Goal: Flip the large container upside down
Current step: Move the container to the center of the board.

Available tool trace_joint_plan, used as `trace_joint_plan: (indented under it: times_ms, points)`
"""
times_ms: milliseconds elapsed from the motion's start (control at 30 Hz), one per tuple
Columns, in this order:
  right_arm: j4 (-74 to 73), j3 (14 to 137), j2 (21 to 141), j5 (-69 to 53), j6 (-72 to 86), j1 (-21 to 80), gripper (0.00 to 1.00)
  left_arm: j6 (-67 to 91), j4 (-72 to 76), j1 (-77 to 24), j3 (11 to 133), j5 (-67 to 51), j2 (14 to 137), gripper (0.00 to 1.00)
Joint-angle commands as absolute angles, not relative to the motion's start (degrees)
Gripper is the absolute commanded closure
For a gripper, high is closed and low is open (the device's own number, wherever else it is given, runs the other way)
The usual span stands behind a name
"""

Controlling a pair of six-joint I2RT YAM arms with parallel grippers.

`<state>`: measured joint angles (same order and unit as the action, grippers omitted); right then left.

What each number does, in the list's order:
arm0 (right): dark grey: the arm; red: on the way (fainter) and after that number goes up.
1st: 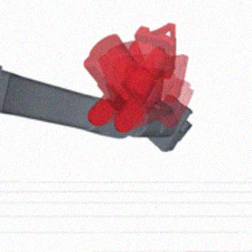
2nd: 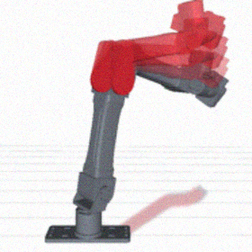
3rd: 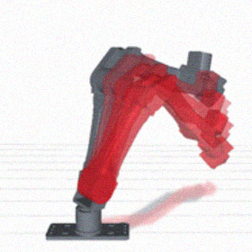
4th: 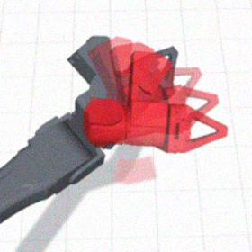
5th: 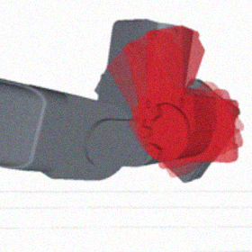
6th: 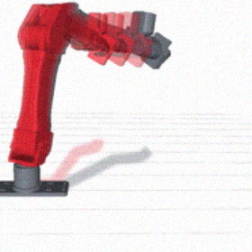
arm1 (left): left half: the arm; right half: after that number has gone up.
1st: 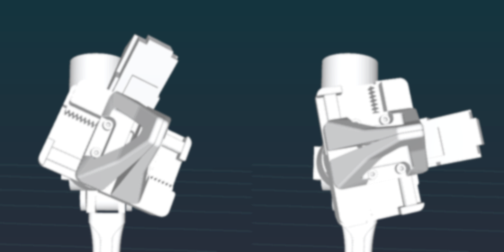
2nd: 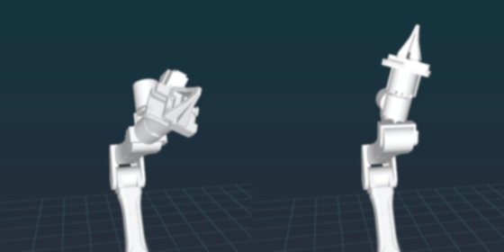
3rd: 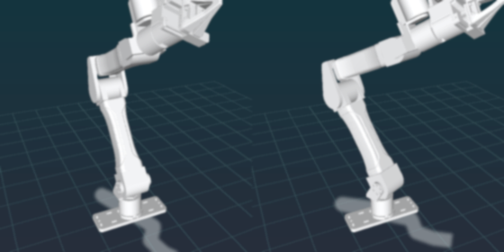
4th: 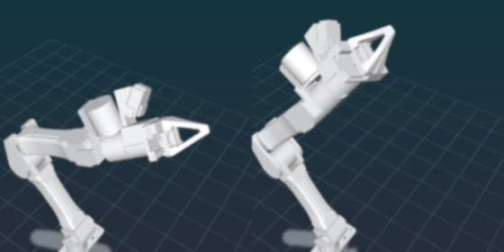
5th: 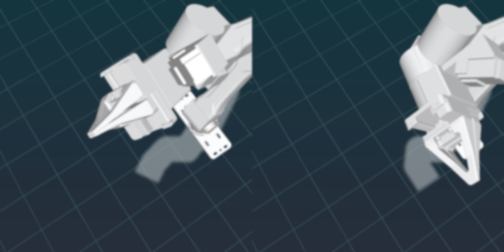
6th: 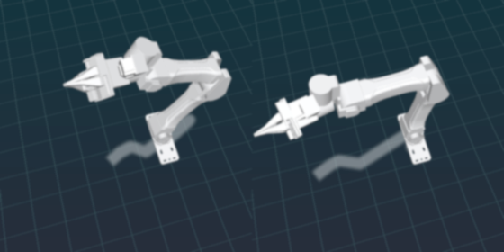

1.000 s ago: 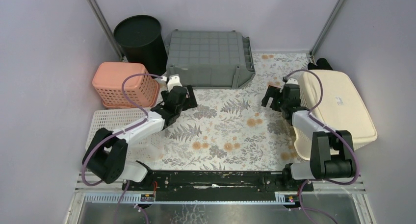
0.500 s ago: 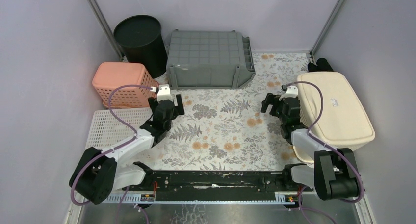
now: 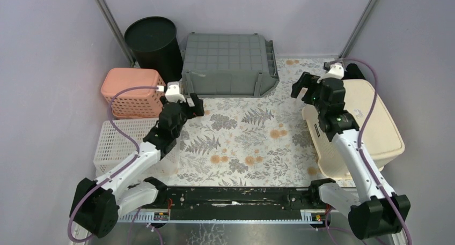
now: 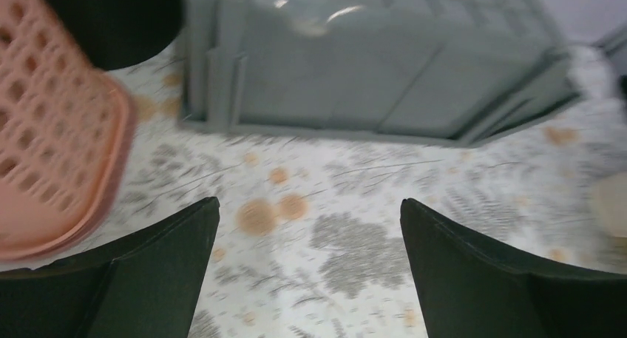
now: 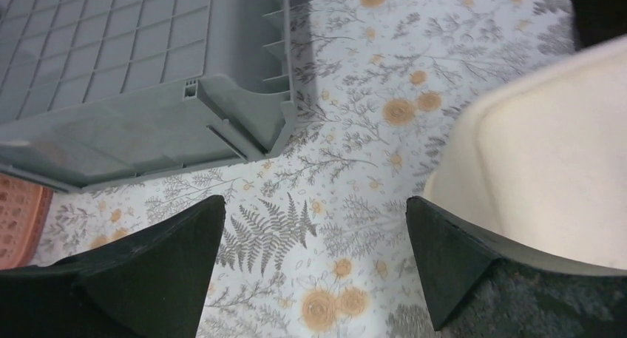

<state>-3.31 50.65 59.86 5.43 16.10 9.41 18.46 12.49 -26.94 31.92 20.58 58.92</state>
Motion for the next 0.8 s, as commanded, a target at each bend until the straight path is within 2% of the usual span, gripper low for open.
trace_joint_plan:
  times_ms: [0,100,200,300,400,433,500,667,767]
  points:
    - [-31.85,60.33,56.90,15.39,21.70,9.83,0.01,25.14,6.21,-26.68,40.01,8.36,59.20,0.00]
    - [-41.44,67.36,56.38,24.78,25.33,9.83,0.01,28.30,3.96,-26.76,42.89,2.86,59.24,0.00]
    - [-45.93,71.78,57.00,27.63,25.31,9.83,0.00,31.16,2.06,-26.72,44.16,1.18,59.10,0.00]
    - [-44.56,72.55,59.29,28.27,23.20,9.61,0.16,31.05,-2.00,-26.93,46.80,-0.02,61.11,0.00]
    - [-44.40,75.38,65.80,25.76,22.84,7.76,0.45,30.42,-3.02,-27.17,47.55,-1.26,61.95,0.00]
    - [-44.28,76.37,68.01,23.84,22.71,6.52,0.49,30.41,-3.21,-27.18,47.48,-1.41,61.92,0.00]
    - [-44.21,78.29,72.07,21.02,22.78,4.38,0.50,30.69,-3.44,-27.23,47.32,-1.53,61.99,0.00]
    - [-41.34,80.34,78.74,20.94,21.54,2.10,0.39,31.56,-4.15,-27.29,47.98,-3.24,63.54,0.00]
    - [-39.56,80.54,81.70,18.73,21.32,0.09,0.37,31.90,-4.05,-27.24,48.61,-4.72,65.10,0.00]
